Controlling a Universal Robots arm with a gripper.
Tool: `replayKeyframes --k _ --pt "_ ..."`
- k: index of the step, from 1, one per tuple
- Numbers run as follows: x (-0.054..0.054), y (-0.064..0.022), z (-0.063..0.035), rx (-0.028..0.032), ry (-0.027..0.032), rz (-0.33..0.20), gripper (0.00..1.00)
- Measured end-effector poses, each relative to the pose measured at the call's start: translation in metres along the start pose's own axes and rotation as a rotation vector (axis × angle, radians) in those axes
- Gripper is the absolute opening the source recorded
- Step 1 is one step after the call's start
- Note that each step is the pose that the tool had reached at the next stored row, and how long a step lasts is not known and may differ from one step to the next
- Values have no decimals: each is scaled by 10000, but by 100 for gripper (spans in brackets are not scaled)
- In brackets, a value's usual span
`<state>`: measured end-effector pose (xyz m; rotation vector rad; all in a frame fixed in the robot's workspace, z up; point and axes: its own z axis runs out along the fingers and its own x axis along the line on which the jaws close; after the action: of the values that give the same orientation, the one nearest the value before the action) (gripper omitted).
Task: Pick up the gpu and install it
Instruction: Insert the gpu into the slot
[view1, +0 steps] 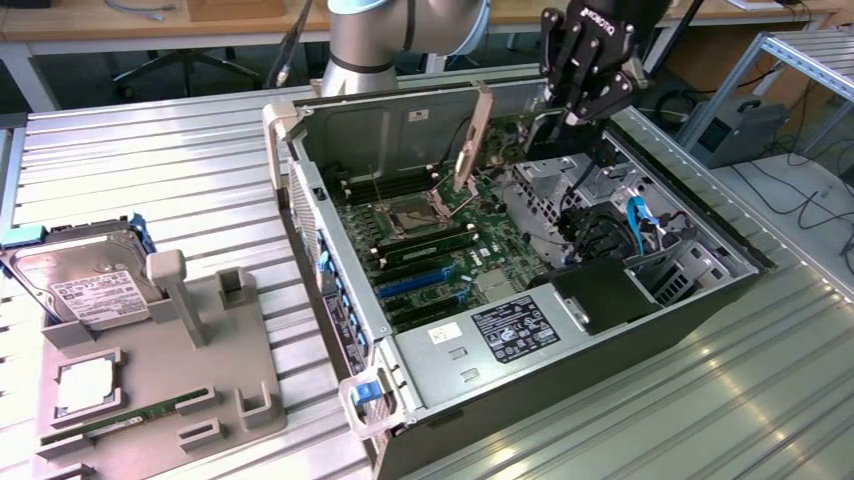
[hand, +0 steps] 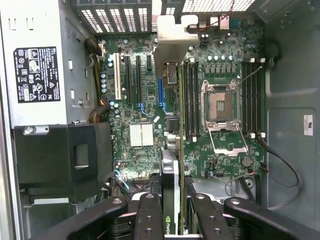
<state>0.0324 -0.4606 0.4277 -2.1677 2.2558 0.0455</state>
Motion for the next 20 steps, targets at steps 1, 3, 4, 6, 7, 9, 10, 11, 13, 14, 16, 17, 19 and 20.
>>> replayKeyframes --k 1,3,4,6,7,9,10,11,13,14,16,17,19,20 --pt "1 5 26 0 -1 1 27" --pt "3 12 92 0 0 -1 27" --pt "4 14 129 0 0 0 27" --pt "6 22 183 0 0 1 27" --pt "7 26 206 0 0 0 27" --pt "9 39 256 0 0 0 27" --pt "10 45 271 0 1 0 27" --pt "11 51 292 0 -1 0 27" --pt "15 94 368 0 1 1 27" --pt "17 126 416 1 -1 0 27" --pt "22 183 495 0 0 0 27" --pt "24 215 532 0 -1 1 27" --pt "28 266 603 0 0 0 27" --pt "29 275 623 0 0 0 27"
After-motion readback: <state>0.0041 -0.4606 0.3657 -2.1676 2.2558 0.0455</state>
